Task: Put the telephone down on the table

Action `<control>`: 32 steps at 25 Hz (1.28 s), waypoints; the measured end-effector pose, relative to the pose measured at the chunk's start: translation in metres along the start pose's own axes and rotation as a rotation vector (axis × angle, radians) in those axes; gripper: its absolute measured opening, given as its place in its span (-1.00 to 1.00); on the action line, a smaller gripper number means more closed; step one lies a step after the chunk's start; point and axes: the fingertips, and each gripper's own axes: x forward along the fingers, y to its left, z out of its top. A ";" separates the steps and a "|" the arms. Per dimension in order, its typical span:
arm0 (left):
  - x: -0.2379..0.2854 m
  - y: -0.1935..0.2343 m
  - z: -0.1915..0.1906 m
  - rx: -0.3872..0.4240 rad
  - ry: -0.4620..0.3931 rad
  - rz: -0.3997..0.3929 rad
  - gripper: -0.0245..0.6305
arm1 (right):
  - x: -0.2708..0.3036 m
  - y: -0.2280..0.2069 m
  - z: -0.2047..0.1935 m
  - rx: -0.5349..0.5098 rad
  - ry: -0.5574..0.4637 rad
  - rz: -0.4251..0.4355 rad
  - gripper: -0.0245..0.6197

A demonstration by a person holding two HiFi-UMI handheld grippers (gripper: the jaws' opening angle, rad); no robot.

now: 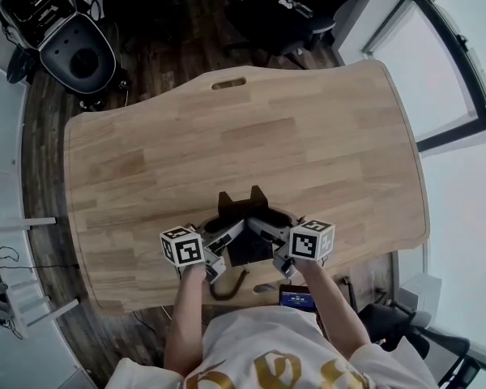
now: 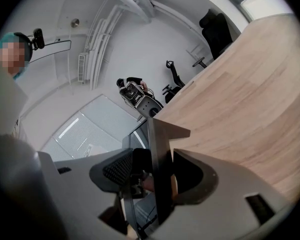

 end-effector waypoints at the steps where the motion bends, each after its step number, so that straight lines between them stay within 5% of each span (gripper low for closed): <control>1: 0.000 0.002 0.001 -0.002 -0.004 -0.001 -0.33 | 0.002 -0.001 0.001 -0.005 0.005 0.001 -0.17; 32: 0.020 0.044 0.020 -0.068 -0.028 0.014 -0.33 | 0.032 -0.038 0.016 0.012 0.069 -0.027 -0.17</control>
